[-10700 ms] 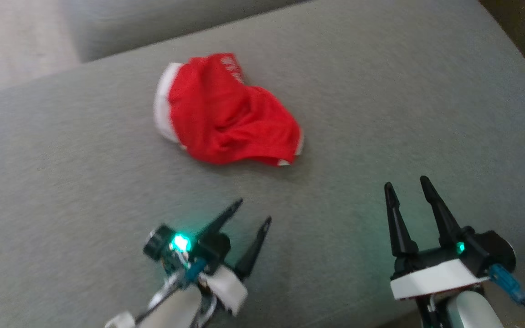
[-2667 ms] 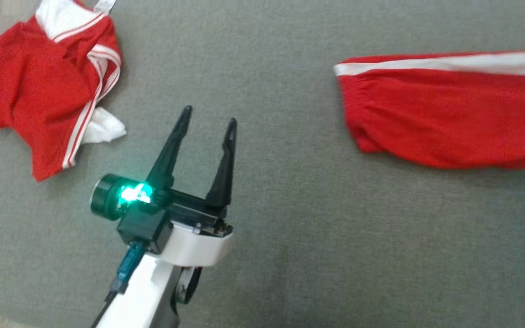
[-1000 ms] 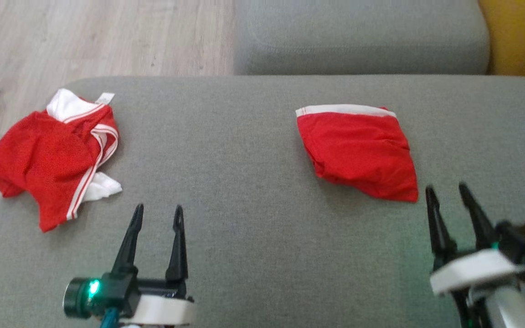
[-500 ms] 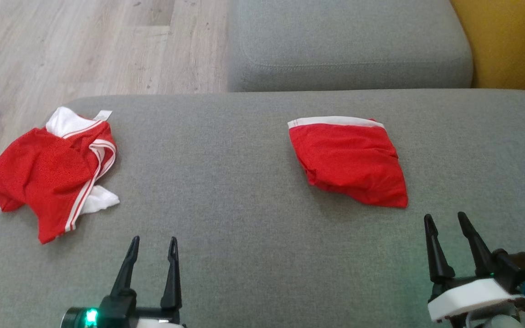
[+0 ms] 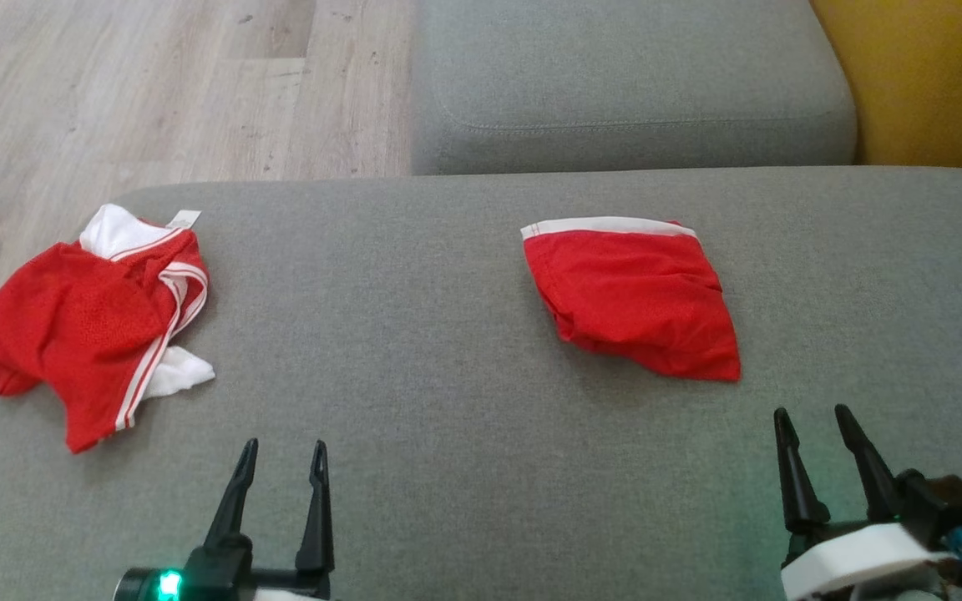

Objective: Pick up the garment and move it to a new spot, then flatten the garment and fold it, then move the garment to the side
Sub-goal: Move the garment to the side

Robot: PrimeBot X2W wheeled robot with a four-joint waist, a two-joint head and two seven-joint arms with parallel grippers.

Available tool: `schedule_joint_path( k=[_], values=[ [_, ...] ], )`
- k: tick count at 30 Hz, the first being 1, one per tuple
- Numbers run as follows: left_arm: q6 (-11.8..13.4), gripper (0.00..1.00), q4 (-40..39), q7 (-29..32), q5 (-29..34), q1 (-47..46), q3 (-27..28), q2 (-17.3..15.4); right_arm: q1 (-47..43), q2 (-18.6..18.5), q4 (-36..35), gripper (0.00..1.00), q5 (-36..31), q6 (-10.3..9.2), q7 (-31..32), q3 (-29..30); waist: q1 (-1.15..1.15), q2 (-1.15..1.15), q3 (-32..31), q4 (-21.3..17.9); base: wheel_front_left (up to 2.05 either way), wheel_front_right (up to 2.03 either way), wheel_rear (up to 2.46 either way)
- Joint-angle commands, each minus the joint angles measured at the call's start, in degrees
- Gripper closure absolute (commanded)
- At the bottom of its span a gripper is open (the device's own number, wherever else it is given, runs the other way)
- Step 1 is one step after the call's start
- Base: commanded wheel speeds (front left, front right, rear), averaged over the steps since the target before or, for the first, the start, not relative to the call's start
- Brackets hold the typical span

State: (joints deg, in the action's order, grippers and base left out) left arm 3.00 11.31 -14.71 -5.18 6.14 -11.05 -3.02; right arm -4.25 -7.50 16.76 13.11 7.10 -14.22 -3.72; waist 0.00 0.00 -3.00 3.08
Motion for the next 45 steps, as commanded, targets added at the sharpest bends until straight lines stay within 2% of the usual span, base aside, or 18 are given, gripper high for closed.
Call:
schedule_joint_path(
  k=[1, 8, 14, 19, 23, 27, 30, 31, 32, 33, 34, 39, 45],
  values=[
    [0.1, 0.00, -1.8, -0.3, 0.5, -2.0, 2.1, 0.1, 1.6, -0.3, -1.5, 0.00, 0.3, 0.39, -0.8, -1.6, 0.00, 0.00, 0.3, -0.1, 0.00, 0.00, 0.00],
    [0.0, 0.00, -2.5, -0.3, 1.2, -2.6, 2.1, 0.1, 3.8, -0.3, -0.8, 0.00, 0.5, 0.39, -0.8, -1.7, 0.00, 0.00, 2.6, -0.5, 0.00, 0.00, 0.00],
    [-1.1, 0.00, -3.5, -0.3, 2.0, -5.5, 2.4, 0.1, 13.7, -1.3, 1.3, 0.00, 1.1, 0.39, -0.8, -0.6, 0.00, 0.00, 9.3, -0.8, 0.00, 0.00, 0.00],
    [-1.7, 0.00, -4.2, -0.3, 1.7, -9.3, 1.4, 0.1, 25.4, -3.2, 12.0, 0.00, 2.8, 0.39, 0.7, 0.1, 0.00, 0.00, 14.0, 0.7, 0.00, 0.00, 0.00],
    [-1.8, 0.00, -3.9, -0.3, 0.4, -10.9, 0.0, 0.1, 33.3, -5.0, 21.9, 0.00, 7.6, 0.39, 7.9, -0.9, 0.00, 0.00, 15.9, 2.1, 0.00, 0.00, 0.00],
    [-1.7, 0.00, -3.4, -0.3, -0.2, -11.6, -0.7, 0.1, 37.5, -6.6, 28.1, 0.00, 12.1, 0.39, 12.6, -4.7, 0.00, 0.00, 17.4, 3.4, 0.00, 0.00, 0.00],
    [-1.6, 0.00, -3.3, -0.3, -0.4, -11.9, -0.6, 0.1, 38.4, -6.9, 30.3, 0.00, 14.4, 0.39, 14.7, -7.1, 0.00, 0.00, 18.0, 3.8, 0.00, 0.00, 0.00],
    [-1.6, 0.00, -3.3, -0.3, -0.5, -12.0, -0.6, 0.1, 38.7, -7.0, 31.2, 0.10, 15.5, 0.39, 15.8, -8.5, 0.00, 0.00, 18.3, 3.9, 0.00, 0.00, 0.00],
    [-1.6, 0.00, -3.3, -0.3, -0.5, -12.2, -0.6, 0.1, 38.9, -7.2, 31.7, 0.47, 16.6, 0.39, 16.6, -9.8, 0.00, 0.00, 18.5, 4.0, 0.00, 0.00, 0.00],
    [-1.5, 0.00, -3.3, -0.3, -0.6, -12.3, -0.5, 0.1, 39.2, -7.3, 32.0, 0.71, 18.0, 0.39, 16.9, -10.8, 0.00, 0.00, 18.8, 4.0, 0.00, 0.00, 0.00],
    [-1.5, 0.00, -3.4, -0.3, -0.6, -12.5, -0.5, 0.1, 39.5, -7.6, 32.1, 1.00, 19.1, 0.39, 16.8, -11.7, 0.00, 0.00, 19.0, 3.9, 0.00, 0.00, 0.00],
    [-1.2, 0.00, -3.7, -0.3, -0.5, -12.7, 0.3, 0.1, 40.9, -10.8, 32.3, 1.00, 21.4, 0.39, 14.3, -16.0, 0.00, 0.00, 19.8, 2.3, 0.00, 0.00, 0.00],
    [-2.3, 0.00, -4.1, -0.3, 0.2, -13.4, 1.3, 0.1, 42.8, -18.0, 32.9, 1.00, 21.8, 0.39, 12.9, -17.8, 0.00, 0.00, 22.7, -1.9, 0.00, 0.00, 0.00]
  ],
)
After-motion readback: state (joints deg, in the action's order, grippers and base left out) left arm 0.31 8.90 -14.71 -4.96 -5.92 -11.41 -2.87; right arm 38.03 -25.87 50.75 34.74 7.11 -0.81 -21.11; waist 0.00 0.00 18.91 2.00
